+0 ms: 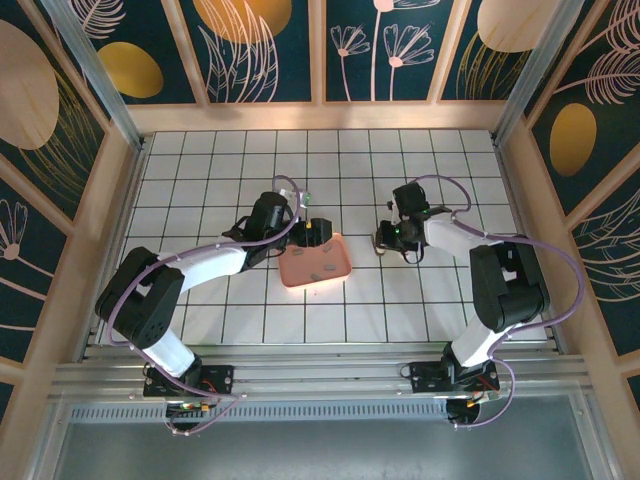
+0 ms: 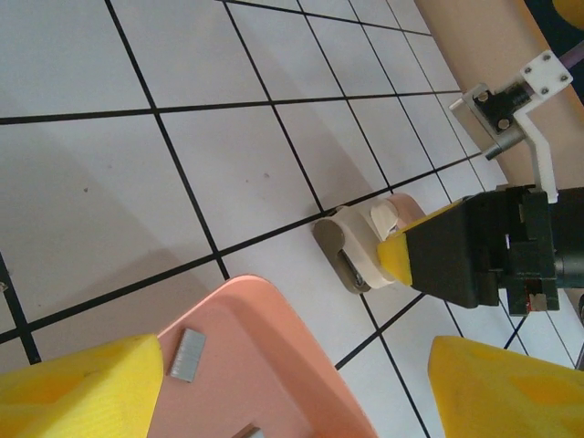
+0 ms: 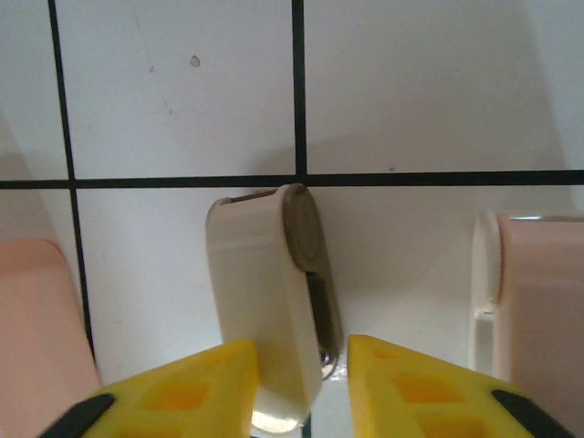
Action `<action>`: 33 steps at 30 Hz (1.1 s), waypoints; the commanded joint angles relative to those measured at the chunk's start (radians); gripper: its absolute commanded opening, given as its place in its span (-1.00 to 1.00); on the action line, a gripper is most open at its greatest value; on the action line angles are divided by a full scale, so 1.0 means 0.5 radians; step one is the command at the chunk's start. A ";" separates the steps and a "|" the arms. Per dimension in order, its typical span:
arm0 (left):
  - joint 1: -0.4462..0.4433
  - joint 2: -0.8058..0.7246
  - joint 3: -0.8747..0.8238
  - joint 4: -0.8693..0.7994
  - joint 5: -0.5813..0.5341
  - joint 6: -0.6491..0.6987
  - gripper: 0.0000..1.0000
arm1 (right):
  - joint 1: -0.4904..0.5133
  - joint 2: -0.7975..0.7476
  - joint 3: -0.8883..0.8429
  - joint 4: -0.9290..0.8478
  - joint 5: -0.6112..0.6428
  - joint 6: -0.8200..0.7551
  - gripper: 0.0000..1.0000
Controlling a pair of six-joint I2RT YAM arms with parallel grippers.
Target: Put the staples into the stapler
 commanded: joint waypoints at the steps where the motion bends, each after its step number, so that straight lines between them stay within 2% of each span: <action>1: 0.010 -0.006 0.069 -0.022 -0.021 0.040 0.54 | 0.010 -0.028 0.039 -0.149 0.044 -0.007 -0.21; 7: 0.010 -0.072 0.066 -0.057 -0.086 0.066 0.57 | -0.041 -0.119 0.202 -0.243 0.099 -0.057 -0.01; 14: 0.022 -0.142 -0.004 -0.070 -0.166 0.102 0.58 | -0.294 -0.111 0.218 -0.272 0.068 -0.099 0.22; 21: 0.069 -0.190 -0.073 -0.052 -0.170 0.096 0.59 | -0.518 -0.026 0.110 -0.078 -0.314 -0.067 0.38; 25: 0.078 -0.205 -0.088 -0.050 -0.173 0.098 0.59 | -0.556 0.052 0.055 0.013 -0.494 -0.026 0.44; 33: 0.091 -0.224 -0.095 -0.049 -0.181 0.093 0.59 | -0.546 0.100 -0.051 0.143 -0.670 0.044 0.45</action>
